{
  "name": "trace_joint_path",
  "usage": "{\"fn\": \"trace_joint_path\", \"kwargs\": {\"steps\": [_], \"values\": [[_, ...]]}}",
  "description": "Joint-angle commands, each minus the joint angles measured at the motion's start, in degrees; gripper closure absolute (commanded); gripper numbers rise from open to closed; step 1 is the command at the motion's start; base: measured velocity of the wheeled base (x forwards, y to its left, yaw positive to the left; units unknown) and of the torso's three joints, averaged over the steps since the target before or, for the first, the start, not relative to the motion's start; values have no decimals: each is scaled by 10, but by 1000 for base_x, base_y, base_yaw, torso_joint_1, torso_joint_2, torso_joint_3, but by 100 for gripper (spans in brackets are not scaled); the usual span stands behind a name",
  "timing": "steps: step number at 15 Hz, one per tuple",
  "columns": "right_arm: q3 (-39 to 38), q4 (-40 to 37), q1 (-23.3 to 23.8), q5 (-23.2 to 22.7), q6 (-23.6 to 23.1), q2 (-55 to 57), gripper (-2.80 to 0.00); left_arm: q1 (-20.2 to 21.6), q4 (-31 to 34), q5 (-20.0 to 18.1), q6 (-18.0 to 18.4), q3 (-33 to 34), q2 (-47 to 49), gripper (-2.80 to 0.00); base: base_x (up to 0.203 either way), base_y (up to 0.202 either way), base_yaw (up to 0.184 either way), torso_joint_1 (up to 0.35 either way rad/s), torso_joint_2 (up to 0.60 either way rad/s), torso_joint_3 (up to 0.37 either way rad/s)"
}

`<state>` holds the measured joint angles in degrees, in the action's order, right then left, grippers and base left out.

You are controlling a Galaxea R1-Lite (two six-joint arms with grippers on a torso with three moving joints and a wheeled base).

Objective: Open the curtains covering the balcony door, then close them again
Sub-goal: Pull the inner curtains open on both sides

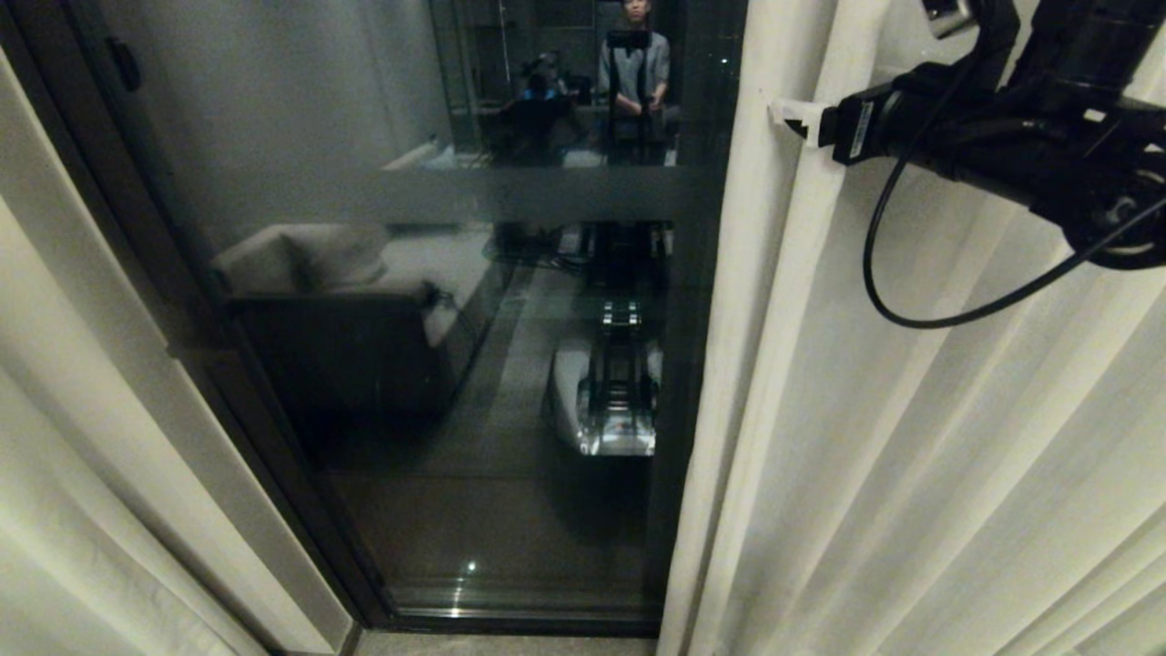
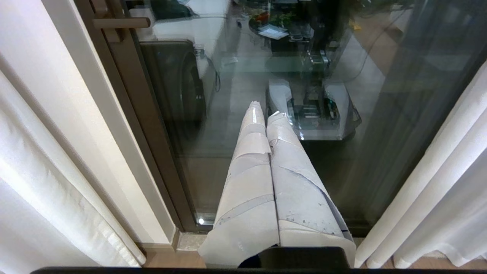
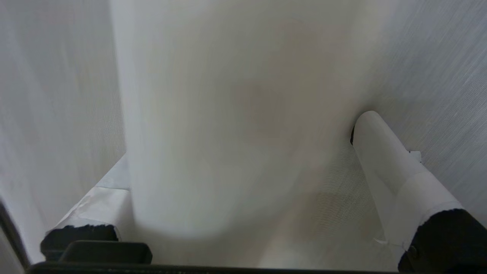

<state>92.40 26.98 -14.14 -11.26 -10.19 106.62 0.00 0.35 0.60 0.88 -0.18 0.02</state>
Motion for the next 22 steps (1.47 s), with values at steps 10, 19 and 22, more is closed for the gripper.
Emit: {"fn": "trace_joint_path", "kwargs": {"steps": [10, 19, 22], "values": [[29, 27, -20, 12, -2, 39, 0, 0, 0, 0, 0, 0, 0, 0, 0, 0, 0, 0, 0, 0], [-9, 78, -6, 42, 2, -10, 0, 0, 0, 0, 0, 0, 0, 0, 0, 0, 0, 0, 0, 0], [-74, 100, 15, 41, 3, -56, 0, 0, 0, 0, 0, 0, 0, 0, 0, 0, 0, 0, 0, 0]]}}
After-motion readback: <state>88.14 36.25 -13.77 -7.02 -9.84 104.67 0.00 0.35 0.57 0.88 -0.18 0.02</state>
